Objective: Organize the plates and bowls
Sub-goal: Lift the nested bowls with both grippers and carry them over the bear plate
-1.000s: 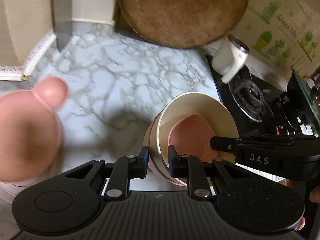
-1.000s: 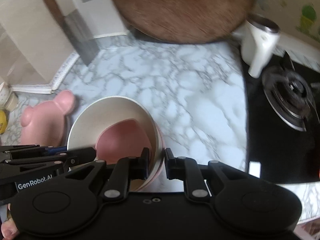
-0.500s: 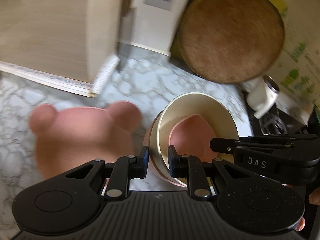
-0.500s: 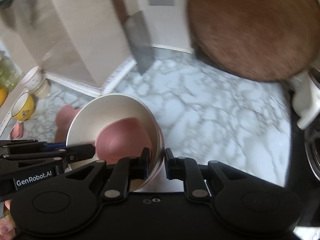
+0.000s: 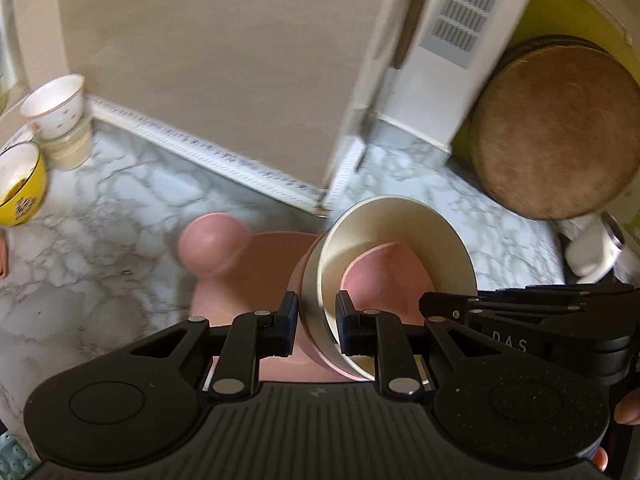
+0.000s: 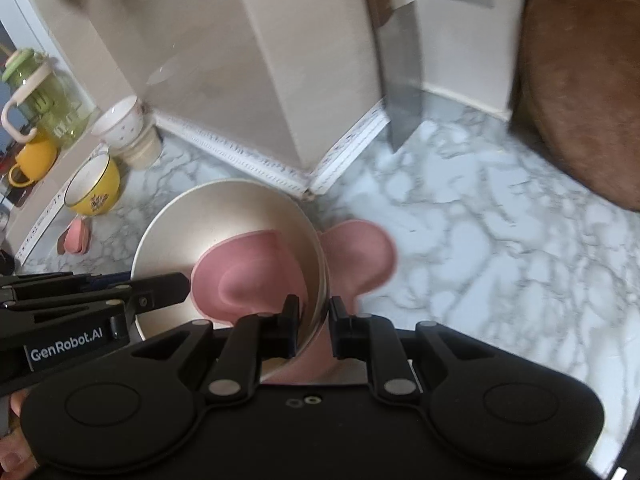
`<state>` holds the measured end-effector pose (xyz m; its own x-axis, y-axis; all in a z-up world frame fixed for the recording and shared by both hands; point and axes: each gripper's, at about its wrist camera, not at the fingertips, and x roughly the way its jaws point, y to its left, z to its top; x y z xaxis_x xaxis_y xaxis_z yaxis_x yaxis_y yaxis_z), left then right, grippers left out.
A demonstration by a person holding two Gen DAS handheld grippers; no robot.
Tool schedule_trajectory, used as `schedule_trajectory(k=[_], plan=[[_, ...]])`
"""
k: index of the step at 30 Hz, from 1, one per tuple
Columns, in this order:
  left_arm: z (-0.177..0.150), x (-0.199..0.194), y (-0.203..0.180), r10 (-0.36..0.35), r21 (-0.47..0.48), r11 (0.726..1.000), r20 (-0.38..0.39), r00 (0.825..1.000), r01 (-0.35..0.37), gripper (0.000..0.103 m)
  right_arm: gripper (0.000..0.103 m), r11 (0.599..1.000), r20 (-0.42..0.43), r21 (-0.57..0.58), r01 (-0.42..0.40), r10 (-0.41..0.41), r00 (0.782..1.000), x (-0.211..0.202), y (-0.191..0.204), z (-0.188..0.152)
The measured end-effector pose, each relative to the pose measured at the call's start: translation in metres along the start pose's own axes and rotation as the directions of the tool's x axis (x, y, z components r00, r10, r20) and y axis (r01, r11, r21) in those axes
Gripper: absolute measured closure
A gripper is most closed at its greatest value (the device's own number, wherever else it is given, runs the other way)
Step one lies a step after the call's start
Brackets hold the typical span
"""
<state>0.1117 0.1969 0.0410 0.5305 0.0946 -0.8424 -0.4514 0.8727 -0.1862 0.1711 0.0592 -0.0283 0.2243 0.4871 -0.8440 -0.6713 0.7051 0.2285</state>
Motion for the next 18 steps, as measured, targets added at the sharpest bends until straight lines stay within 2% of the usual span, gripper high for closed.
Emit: schedule_trajectory(k=[8, 18], plan=[[-0.001, 0.023, 0.027, 0.037, -0.030, 0.999, -0.055, 0.998, -0.039, 0.084, 0.088, 1.000, -0.066, -0.009, 0.010, -0.010, 0.998, 0.032, 0.013, 0.005], [-0.004, 0.043, 0.031, 0.030, -0.042, 0.999, -0.094, 0.995, -0.034, 0.084, 0.088, 0.999, -0.109, -0.014, 0.046, -0.047, 0.993, 0.047, 0.012, 0.004]])
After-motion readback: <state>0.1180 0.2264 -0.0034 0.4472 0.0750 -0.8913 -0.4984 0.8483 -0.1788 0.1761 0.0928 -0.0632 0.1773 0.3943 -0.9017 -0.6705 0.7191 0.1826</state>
